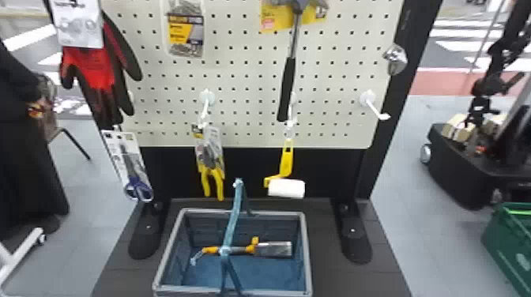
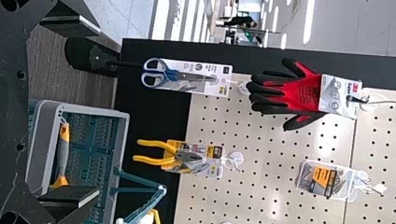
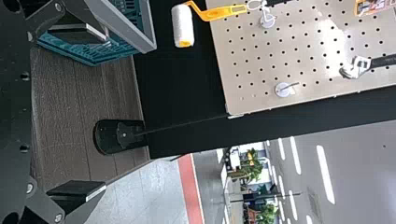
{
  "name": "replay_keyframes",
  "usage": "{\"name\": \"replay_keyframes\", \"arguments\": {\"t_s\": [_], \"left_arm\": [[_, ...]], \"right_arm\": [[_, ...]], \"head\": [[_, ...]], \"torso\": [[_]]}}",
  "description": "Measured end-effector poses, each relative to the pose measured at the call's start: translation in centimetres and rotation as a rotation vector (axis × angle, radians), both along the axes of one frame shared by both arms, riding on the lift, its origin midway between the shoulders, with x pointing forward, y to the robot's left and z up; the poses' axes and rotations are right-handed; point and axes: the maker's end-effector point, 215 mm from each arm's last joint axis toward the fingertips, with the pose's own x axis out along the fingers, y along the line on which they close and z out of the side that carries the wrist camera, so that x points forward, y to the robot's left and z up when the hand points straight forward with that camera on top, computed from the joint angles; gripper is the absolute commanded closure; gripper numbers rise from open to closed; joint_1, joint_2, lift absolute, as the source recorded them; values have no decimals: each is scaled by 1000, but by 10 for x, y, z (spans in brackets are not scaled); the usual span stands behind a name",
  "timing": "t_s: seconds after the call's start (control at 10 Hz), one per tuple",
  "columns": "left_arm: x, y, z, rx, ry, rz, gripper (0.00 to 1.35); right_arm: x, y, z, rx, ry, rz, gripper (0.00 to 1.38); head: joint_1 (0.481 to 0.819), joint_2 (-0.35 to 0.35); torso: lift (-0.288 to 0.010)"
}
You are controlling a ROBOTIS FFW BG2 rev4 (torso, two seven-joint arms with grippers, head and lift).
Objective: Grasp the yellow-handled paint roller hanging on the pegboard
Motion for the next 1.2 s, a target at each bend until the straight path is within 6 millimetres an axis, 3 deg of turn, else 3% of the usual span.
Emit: {"name": "replay_keyframes", "arguments": {"t_s": [0.7,0.9,1.2], "left_arm": [[0,0,-2,-4,4,0,116],[0,0,-2,-5,4,-1,121],[2,-3,-4,-11,7,-5,121]], "right_arm": [[5,0,1,-4,-7,4,173],[25,16,5,3,-24,84,145],[79,35,12,-10,-63,197,111]], "head": [[549,0],[549,0],[549,0]], "torso": [[-100],[-100],[-100]]}}
